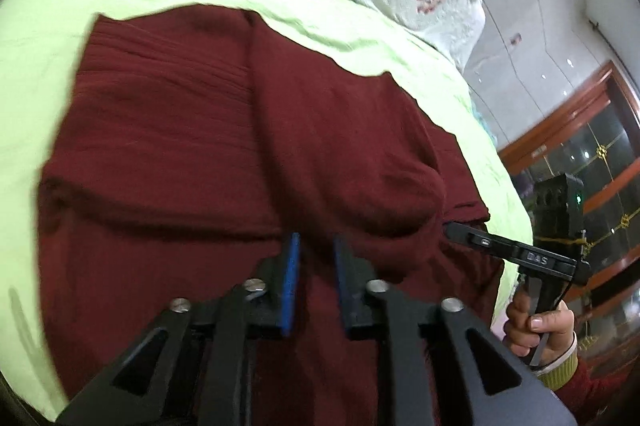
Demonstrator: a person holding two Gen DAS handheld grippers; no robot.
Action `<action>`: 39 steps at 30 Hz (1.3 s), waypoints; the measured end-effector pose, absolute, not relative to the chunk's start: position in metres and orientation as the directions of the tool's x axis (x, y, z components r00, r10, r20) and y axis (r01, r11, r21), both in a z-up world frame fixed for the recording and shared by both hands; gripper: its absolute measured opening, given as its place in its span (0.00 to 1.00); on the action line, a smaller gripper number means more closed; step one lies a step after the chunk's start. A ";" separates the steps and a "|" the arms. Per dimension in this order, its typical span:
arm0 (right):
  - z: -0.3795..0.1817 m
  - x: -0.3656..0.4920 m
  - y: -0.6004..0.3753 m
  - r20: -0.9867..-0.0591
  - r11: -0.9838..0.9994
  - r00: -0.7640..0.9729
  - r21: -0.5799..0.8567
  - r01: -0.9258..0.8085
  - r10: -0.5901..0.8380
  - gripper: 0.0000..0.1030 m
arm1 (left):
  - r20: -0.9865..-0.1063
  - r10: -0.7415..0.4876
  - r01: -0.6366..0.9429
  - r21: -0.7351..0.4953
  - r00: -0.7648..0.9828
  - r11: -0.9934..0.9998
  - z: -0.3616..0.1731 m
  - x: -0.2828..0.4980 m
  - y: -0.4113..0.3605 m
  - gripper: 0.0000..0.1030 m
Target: Fold large clothes
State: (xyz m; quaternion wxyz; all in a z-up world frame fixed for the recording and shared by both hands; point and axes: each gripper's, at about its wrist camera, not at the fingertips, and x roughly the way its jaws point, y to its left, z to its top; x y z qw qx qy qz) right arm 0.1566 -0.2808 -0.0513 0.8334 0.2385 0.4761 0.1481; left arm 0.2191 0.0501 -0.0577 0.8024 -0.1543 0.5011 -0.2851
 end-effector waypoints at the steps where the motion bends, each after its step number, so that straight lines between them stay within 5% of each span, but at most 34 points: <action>1: -0.048 0.148 -0.281 -0.719 0.841 0.499 0.539 -0.039 0.484 0.31 | -0.714 -0.606 0.293 -0.531 0.351 0.795 -0.054 0.211 0.059 0.25; 5: -0.040 0.130 -0.271 -0.715 0.830 0.447 0.543 -0.127 0.537 0.35 | -0.704 -0.592 0.247 -0.540 0.392 0.805 -0.045 0.174 0.097 0.38; 17: -0.072 0.128 -0.215 -0.791 0.787 0.131 0.548 -0.284 0.598 0.41 | -0.745 -0.515 0.158 -0.499 0.424 0.852 -0.049 0.096 0.162 0.41; 22: -0.070 0.096 -0.217 -0.746 0.699 -0.002 0.624 -0.350 0.666 0.41 | -0.748 -0.490 0.149 -0.478 0.448 0.866 -0.044 0.080 0.179 0.48; 26: -0.079 0.055 -0.230 -0.794 0.735 -0.052 0.584 -0.344 0.606 0.41 | -0.765 -0.464 0.136 -0.454 0.446 0.881 -0.047 0.072 0.187 0.48; 29: -0.089 0.027 -0.253 -0.852 0.810 -0.042 0.510 -0.289 0.521 0.41 | -0.781 -0.438 0.112 -0.437 0.445 0.892 -0.053 0.064 0.194 0.48; 33: -0.068 0.007 -0.275 -0.809 0.803 0.098 0.546 -0.239 0.579 0.41 | -0.787 -0.433 0.076 -0.447 0.440 0.891 -0.058 0.058 0.198 0.50; 39: -0.014 0.048 -0.273 -0.583 0.717 0.442 0.654 -0.244 0.682 0.41 | -0.754 -0.479 0.077 -0.502 0.450 0.862 -0.048 0.069 0.182 0.52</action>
